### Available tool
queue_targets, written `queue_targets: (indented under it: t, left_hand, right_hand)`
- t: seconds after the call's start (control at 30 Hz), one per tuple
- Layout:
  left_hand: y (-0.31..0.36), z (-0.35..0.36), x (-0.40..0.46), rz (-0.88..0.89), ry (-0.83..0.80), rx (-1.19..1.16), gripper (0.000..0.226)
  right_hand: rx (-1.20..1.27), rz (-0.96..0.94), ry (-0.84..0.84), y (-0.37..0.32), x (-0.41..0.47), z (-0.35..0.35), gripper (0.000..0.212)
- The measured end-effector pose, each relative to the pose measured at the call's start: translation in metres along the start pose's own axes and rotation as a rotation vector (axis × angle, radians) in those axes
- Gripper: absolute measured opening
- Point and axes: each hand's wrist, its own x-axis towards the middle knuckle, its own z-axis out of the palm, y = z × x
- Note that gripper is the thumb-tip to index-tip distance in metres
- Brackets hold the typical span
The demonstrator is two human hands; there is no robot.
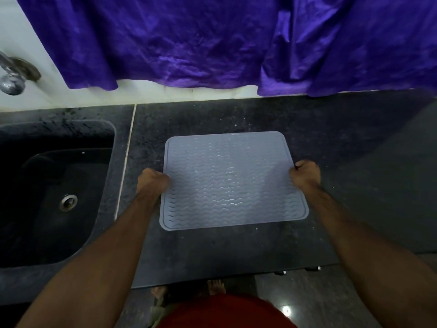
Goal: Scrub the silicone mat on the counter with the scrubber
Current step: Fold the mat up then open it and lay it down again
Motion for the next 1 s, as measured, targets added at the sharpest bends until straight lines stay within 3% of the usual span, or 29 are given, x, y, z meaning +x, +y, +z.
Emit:
queue_targets:
  t: [0.23, 0.4, 0.7, 0.87, 1.0]
  left_hand:
    - [-0.006, -0.001, 0.02, -0.061, -0.05, -0.148, 0.035]
    - [-0.01, 0.003, 0.026, -0.027, -0.124, -0.292, 0.021]
    - [0.073, -0.03, -0.04, 0.251, -0.208, -0.533, 0.014]
    - [0.125, -0.015, -0.082, 0.318, -0.346, -0.614, 0.01]
    - [0.146, 0.001, -0.103, 0.343, -0.356, -0.585, 0.012]
  right_hand:
    - [0.099, 0.099, -0.065, -0.012, -0.007, -0.015, 0.005]
    - [0.242, 0.191, -0.223, -0.005, 0.013, -0.022, 0.013]
    - [0.511, -0.063, -0.33, -0.088, -0.026, -0.062, 0.012]
    - [0.661, -0.181, -0.39, -0.14, -0.067, -0.045, 0.016]
    - [0.754, -0.189, -0.408, -0.159, -0.087, -0.033, 0.016]
